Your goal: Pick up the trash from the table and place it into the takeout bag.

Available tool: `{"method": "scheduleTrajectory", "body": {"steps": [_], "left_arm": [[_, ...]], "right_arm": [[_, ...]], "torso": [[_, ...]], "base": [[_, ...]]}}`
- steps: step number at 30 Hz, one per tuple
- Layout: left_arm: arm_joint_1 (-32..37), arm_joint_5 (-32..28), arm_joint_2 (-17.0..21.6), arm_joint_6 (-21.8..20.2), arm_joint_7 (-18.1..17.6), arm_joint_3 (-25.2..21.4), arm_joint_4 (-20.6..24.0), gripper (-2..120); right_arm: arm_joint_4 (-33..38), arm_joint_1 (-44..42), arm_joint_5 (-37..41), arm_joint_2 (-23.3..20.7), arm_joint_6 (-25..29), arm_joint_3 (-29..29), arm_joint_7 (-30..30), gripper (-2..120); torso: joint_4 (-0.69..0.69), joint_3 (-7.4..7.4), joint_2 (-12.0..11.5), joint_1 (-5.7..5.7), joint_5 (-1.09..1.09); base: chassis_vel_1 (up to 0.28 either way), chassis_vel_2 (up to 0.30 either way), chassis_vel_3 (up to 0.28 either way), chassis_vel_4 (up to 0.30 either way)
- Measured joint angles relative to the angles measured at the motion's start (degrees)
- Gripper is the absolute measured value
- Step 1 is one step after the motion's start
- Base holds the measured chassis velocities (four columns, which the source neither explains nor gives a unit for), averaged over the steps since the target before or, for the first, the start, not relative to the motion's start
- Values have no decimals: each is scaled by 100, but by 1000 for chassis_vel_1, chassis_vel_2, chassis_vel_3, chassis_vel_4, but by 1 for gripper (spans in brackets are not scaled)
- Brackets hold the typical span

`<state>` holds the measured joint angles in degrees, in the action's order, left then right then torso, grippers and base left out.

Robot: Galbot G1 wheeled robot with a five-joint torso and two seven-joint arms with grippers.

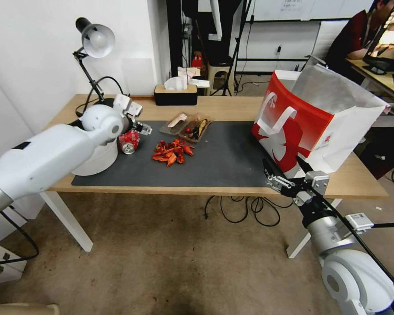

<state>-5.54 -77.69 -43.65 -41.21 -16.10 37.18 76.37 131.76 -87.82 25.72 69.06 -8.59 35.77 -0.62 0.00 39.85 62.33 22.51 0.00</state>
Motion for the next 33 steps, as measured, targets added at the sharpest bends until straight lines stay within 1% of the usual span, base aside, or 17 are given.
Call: {"method": "scheduleTrajectory", "body": {"steps": [1,2,4,6,7,10,18,23,27,30,33], "left_arm": [[-47,-73,-29,-1,52,19,-176,99],[-47,-73,-29,-1,52,19,-176,99],[-111,-100,-84,-2,132,54,-509,99],[-154,-99,-99,-2,242,76,-729,99],[-154,-99,-99,-2,242,76,-729,99],[-181,-80,-81,-4,383,114,-938,99],[-144,-19,8,-6,603,134,-1082,99],[-59,133,19,4,725,107,-1106,99],[-7,208,29,5,770,98,-1095,99],[113,351,48,-7,838,89,-1015,99],[161,394,48,-7,840,73,-935,98]], "right_arm": [[-1,19,12,-20,0,9,0,100],[-1,19,12,-20,0,9,0,100],[-2,36,17,-31,0,14,0,100],[-3,34,17,-31,0,17,0,100],[-3,34,17,-31,0,17,0,100],[-3,28,28,-53,1,47,1,100],[-3,52,41,-70,1,63,1,100],[-2,53,33,-41,0,48,0,100],[-1,44,30,-37,0,50,0,100],[2,28,30,-49,-1,92,0,100],[-3,33,30,-50,-2,101,-1,100]], "torso": [[1,0,0,0,-1],[1,0,0,0,-1],[0,0,0,1,-1],[-1,0,0,2,0],[-1,0,0,2,0],[0,0,0,2,-1],[1,0,0,2,0],[-2,-1,0,1,2],[-3,-1,0,1,2],[2,0,0,1,-5],[1,0,0,0,0]], "base": [[0,0,0,0],[0,0,0,0],[0,0,0,0],[0,0,0,0],[0,0,0,0],[0,0,0,0],[0,0,0,0],[0,0,0,0],[0,0,0,0],[0,0,0,0],[0,0,0,0]]}}
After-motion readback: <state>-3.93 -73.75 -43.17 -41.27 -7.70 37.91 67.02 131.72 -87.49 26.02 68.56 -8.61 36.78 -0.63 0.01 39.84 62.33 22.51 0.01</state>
